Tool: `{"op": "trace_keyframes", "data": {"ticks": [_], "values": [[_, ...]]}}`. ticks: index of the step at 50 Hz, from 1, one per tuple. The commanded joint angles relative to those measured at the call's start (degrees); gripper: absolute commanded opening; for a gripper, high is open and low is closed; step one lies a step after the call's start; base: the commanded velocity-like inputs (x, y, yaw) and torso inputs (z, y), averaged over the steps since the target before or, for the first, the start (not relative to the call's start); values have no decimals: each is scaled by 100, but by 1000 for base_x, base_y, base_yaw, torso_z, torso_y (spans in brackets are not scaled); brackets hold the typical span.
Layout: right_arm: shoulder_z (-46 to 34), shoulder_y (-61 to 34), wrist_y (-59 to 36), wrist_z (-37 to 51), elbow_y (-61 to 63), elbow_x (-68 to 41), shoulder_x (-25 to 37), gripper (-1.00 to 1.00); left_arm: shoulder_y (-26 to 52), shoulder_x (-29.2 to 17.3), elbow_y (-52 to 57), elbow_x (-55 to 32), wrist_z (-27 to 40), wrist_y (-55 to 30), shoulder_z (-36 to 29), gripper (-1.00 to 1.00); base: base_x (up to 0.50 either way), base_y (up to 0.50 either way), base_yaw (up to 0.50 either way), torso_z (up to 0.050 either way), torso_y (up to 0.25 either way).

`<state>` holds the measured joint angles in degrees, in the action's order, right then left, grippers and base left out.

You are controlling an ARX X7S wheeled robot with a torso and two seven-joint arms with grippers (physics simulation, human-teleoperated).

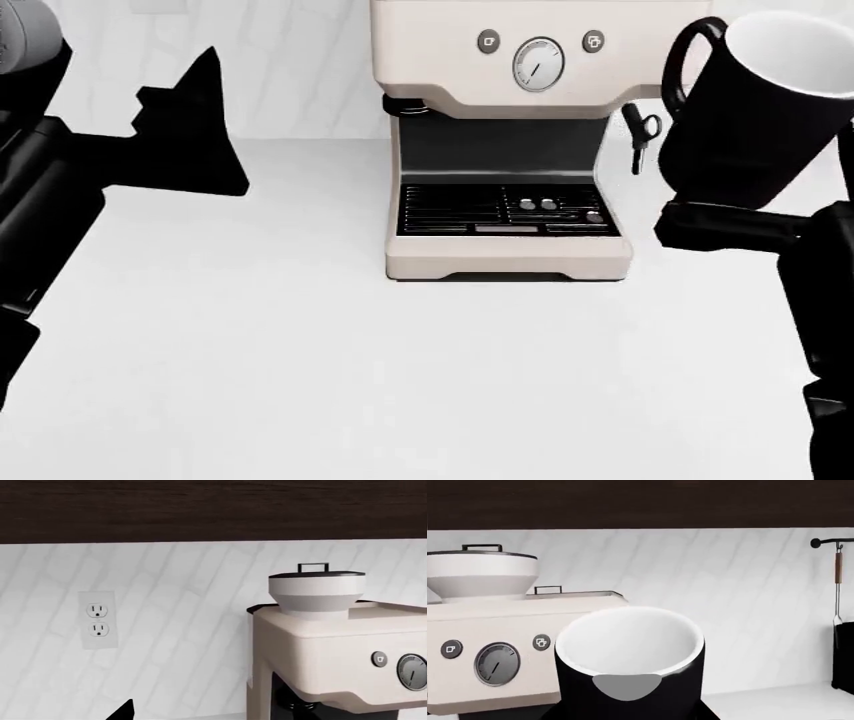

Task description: Pick the mug from under the coffee machine dispenser and place it on the counter.

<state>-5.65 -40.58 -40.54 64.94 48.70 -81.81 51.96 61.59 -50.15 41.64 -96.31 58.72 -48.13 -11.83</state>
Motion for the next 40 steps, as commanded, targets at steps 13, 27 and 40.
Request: {"op": "trace_keyframes", "data": {"ticks": [13, 27, 40], "values": [[381, 75, 24, 283, -326, 398, 230, -100, 25, 14, -12, 28, -20, 29, -19, 100, 0, 0, 0, 0, 0], [59, -71, -79, 160, -711, 915, 27, -100, 3, 18, -20, 64, -39, 54, -25, 100, 0, 0, 0, 0, 1], [-460, -392, -186, -150, -1425, 1548, -334, -100, -87, 43, -33, 168, -108, 98, -23, 100, 0, 0, 0, 0, 0]]}}
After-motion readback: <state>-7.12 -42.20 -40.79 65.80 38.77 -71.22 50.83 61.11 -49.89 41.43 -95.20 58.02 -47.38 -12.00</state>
